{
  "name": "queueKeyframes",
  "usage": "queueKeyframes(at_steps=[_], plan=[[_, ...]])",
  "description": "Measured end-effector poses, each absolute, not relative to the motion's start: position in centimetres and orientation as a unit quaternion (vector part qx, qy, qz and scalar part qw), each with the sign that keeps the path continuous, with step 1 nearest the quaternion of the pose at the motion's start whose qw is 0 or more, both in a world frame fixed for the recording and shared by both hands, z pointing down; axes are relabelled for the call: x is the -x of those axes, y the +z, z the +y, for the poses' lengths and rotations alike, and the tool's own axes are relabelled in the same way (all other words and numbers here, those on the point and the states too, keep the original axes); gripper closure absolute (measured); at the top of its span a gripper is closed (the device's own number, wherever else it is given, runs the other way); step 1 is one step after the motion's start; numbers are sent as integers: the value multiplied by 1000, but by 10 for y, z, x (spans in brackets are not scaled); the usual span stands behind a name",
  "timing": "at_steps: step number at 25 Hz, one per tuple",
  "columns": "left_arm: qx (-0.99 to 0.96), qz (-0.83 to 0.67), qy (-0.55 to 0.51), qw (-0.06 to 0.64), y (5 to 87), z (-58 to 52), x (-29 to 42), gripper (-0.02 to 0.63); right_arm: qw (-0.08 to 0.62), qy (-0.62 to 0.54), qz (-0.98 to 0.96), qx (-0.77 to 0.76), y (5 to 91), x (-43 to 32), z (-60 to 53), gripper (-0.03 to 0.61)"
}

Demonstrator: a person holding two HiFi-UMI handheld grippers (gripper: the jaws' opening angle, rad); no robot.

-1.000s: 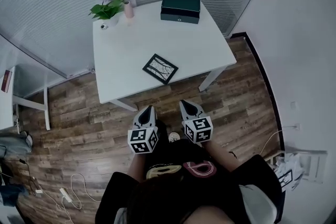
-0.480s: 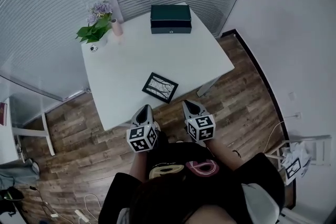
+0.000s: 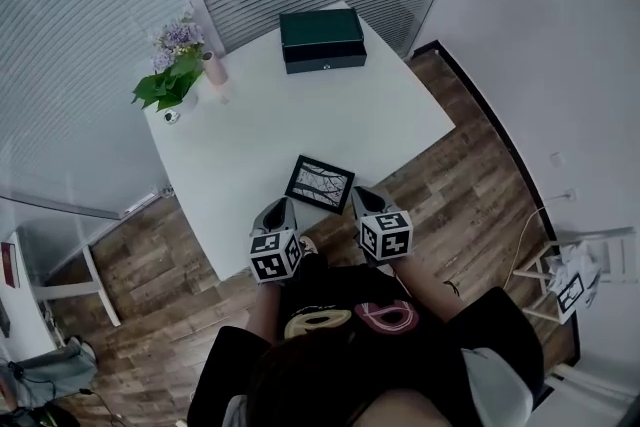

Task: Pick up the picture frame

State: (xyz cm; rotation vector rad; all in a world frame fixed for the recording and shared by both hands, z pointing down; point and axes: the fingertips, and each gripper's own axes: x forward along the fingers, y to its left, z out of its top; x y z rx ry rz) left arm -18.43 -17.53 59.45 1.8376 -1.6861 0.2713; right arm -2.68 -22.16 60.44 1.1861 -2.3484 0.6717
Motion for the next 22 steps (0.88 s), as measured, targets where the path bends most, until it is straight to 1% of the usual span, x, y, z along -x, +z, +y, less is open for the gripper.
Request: queueKeyframes(at_steps=[5,12,13,14,15,16,19,20,22], plan=[[-720,-606,137,309,599,-197,195,595,229,260,-820,-456,616,29,-232,565],[-740,-578,155,307,600,-216,195,591,228,258,-808,-477,614,28,-243,559],[-739,-581,156,303,599,-219,194,573,230,262,-807,-476,615,28,-245,544],[-740,-582,158,297,597,-221,194,553,233,266,-807,-473,616,28,-246,504],[-741,-582,161,294,597,-223,193,547,237,269,-807,-469,617,29,-247,480],[-741,-579,163,297,597,-225,191,528,240,272,-808,-465,619,31,-248,462],[-736,-570,165,326,604,-231,188,430,247,280,-805,-461,620,34,-253,436],[-733,-568,169,333,606,-234,187,415,248,284,-802,-463,621,33,-255,431],[-732,-563,187,336,610,-239,185,408,249,299,-792,-471,622,32,-260,420]])
